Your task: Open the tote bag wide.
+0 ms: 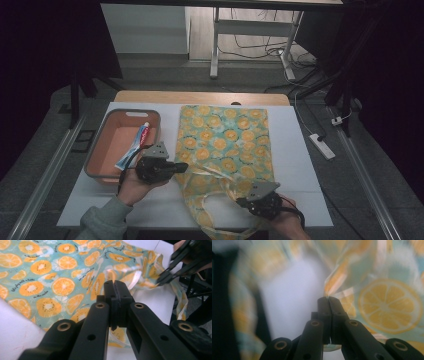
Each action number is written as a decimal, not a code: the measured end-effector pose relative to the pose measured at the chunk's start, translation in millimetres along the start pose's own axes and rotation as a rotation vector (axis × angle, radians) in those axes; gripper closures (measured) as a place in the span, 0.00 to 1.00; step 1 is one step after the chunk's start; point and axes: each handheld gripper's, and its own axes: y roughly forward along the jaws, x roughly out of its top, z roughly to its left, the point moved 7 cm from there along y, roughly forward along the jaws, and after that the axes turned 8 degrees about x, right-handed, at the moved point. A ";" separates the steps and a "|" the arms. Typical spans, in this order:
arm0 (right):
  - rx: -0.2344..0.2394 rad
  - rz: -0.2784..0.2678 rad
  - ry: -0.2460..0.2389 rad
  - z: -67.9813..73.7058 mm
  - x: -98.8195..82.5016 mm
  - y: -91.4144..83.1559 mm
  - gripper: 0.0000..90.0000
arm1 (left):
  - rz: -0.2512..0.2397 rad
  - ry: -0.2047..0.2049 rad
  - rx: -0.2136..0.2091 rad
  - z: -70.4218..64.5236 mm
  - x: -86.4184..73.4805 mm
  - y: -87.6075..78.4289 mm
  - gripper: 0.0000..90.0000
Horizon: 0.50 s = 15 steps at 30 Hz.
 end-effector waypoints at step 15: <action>-0.150 -0.313 -0.067 -26.2 88.8 -88.8 0.98 | -0.083 -0.033 0.094 23.3 24.4 -21.0 0.98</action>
